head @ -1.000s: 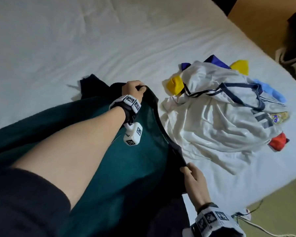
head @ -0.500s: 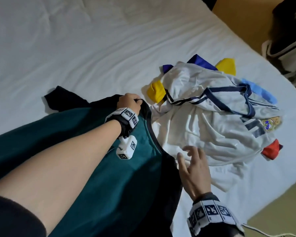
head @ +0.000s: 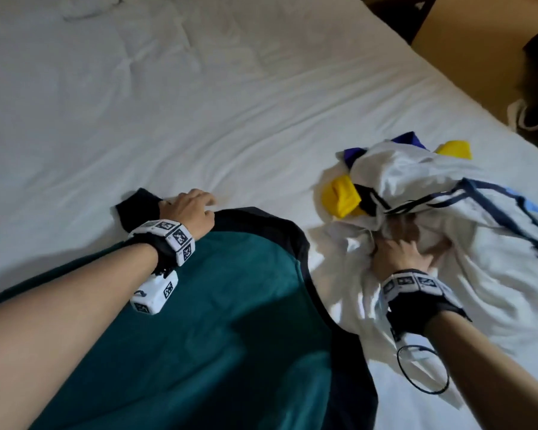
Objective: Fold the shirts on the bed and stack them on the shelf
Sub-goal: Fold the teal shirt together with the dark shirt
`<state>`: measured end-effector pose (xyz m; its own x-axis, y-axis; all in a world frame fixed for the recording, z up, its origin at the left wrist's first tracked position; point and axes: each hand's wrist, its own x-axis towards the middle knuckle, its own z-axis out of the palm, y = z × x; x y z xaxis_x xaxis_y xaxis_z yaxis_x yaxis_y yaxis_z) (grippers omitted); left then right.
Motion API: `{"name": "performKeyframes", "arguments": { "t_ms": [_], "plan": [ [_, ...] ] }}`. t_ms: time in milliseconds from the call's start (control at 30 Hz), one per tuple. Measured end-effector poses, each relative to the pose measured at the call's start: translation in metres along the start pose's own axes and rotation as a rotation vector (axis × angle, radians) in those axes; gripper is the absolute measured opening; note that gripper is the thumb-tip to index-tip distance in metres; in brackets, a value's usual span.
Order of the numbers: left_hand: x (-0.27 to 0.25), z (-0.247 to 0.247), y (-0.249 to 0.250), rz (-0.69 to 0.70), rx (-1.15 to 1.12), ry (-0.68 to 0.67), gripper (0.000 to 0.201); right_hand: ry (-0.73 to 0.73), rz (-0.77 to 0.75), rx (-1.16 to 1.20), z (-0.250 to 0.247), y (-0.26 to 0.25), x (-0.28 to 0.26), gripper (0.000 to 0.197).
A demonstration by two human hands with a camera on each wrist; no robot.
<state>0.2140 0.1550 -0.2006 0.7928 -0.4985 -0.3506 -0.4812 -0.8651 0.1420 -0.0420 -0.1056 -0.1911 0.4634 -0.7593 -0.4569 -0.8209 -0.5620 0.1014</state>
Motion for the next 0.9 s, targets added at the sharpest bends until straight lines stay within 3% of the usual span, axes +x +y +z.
{"name": "performKeyframes", "arguments": {
  "t_ms": [67, 167, 200, 267, 300, 367, 467, 533, 633, 700, 800, 900],
  "plan": [
    [0.002, -0.009, -0.015, 0.002, 0.108, -0.102, 0.039, 0.142, -0.032, -0.013, -0.009, -0.036, -0.01, 0.05],
    [0.008, -0.022, -0.03, -0.012, 0.25, -0.246, 0.036, 0.444, -0.336, 0.128, -0.009, -0.105, -0.031, 0.059],
    [0.011, -0.025, -0.033, -0.005, 0.307, -0.278, 0.033, 0.428, -0.464, 0.195, -0.006, -0.127, -0.035, 0.06],
    [0.02, -0.035, -0.036, 0.02, 0.404, -0.312, 0.025, 0.188, -0.592, 0.267, -0.001, -0.167, -0.036, 0.064],
    [0.026, -0.042, -0.037, 0.026, 0.418, -0.322, 0.023, 0.065, -0.591, 0.245, 0.0, -0.182, -0.034, 0.067],
    [0.042, -0.057, -0.039, 0.049, 0.373, -0.31, 0.021, 0.012, -0.56, 0.209, -0.004, -0.2, -0.02, 0.058],
    [0.07, -0.081, -0.045, 0.112, 0.094, -0.195, 0.021, 0.058, -0.425, 0.416, -0.017, -0.201, 0.009, 0.023],
    [0.087, -0.085, -0.05, 0.105, -0.201, -0.045, 0.021, 0.081, -0.306, 0.537, -0.018, -0.195, 0.027, 0.02],
    [0.105, -0.063, -0.057, -0.007, -0.51, 0.294, 0.016, 0.052, -0.226, 0.512, -0.011, -0.191, 0.04, 0.024],
    [0.109, -0.045, -0.062, -0.093, -0.506, 0.274, 0.045, 0.033, -0.243, 0.535, -0.008, -0.196, 0.039, 0.025],
    [0.098, -0.037, -0.068, -0.174, -0.308, 0.038, 0.093, 0.058, -0.419, 0.505, -0.01, -0.21, 0.033, 0.039],
    [0.082, -0.043, -0.078, 0.021, -0.101, -0.132, 0.107, 0.051, -0.547, 0.335, -0.011, -0.235, 0.029, 0.066]
  ]
}}
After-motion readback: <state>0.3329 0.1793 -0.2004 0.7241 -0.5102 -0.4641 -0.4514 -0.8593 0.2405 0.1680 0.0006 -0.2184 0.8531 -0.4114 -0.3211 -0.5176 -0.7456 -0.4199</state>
